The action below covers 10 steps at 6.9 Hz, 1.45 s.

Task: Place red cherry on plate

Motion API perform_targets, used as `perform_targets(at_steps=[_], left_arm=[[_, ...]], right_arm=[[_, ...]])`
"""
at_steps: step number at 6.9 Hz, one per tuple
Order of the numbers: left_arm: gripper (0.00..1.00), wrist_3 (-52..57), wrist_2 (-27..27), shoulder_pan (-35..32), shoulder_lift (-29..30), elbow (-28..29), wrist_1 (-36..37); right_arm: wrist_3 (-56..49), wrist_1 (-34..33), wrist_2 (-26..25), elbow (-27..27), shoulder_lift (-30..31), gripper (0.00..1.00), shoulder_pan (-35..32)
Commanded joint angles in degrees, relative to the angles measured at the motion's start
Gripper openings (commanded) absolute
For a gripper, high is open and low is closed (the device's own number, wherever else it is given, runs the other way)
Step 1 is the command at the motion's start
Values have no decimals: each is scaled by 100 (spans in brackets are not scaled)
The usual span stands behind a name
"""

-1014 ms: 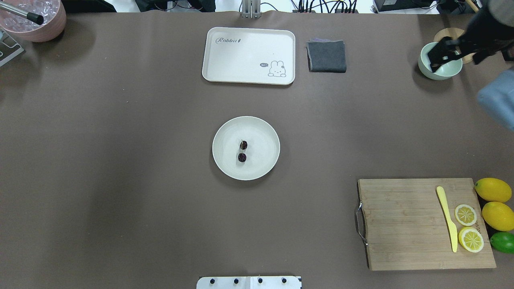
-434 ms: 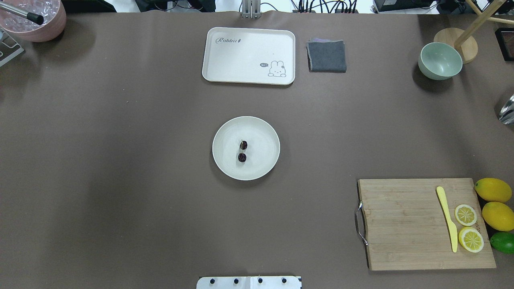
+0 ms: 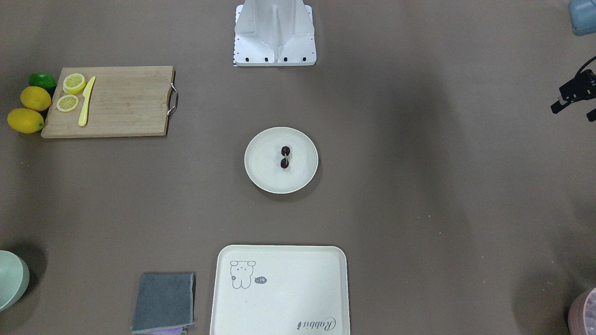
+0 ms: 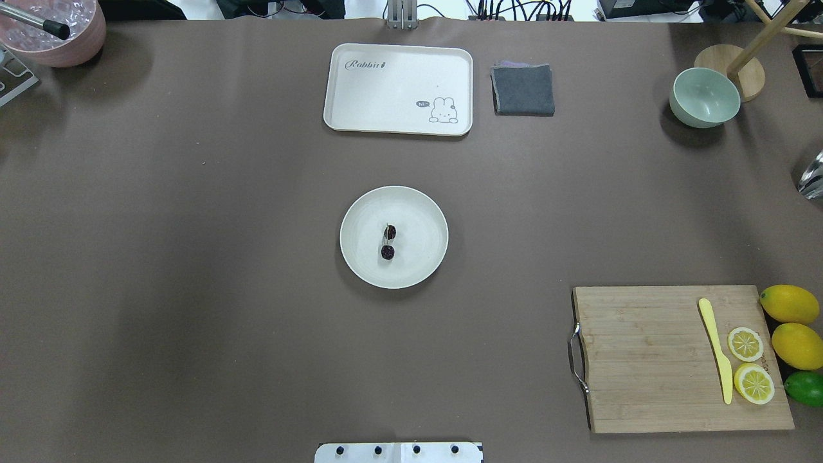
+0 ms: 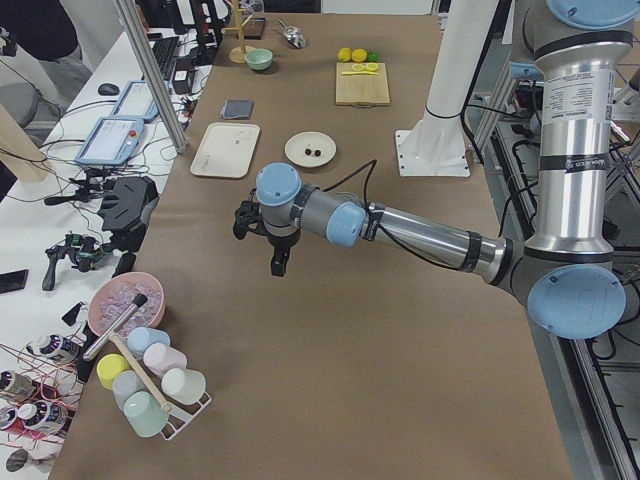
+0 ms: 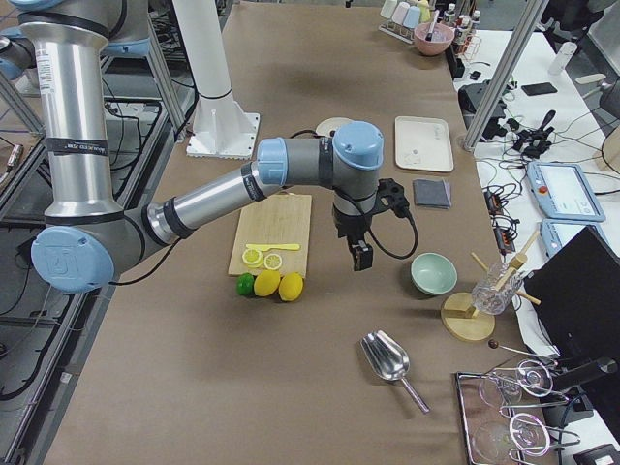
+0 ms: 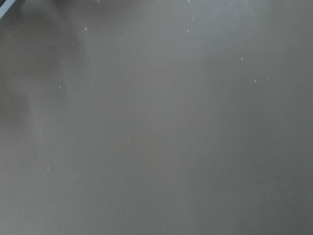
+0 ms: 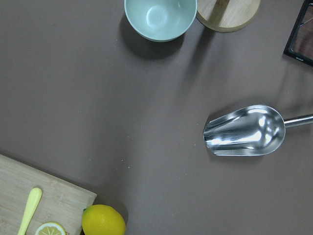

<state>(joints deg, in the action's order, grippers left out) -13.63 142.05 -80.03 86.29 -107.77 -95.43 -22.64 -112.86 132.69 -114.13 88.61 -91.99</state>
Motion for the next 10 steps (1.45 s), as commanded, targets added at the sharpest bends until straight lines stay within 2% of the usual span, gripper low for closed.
perform_targets(at_steps=[1, 3, 4, 6, 8, 10], left_arm=[[98, 96, -20, -187, -279, 141, 7], [98, 132, -20, -356, -393, 220, -1], [98, 263, -28, -391, -628, 186, -2], [98, 281, -728, -399, -552, 701, 16], [98, 220, -740, -688, -508, 888, 95], [98, 412, -705, -1005, -499, 802, -27]], right_arm=[[-74, 62, 3, -170, 217, 100, -12], [-74, 62, -6, -329, 279, 100, -3], [-65, 62, -50, -303, 297, 100, -3], [-4, 45, -147, -103, 297, 100, -3], [223, 53, -121, 240, 201, 100, -3], [585, 53, -85, 171, 209, 100, -239]])
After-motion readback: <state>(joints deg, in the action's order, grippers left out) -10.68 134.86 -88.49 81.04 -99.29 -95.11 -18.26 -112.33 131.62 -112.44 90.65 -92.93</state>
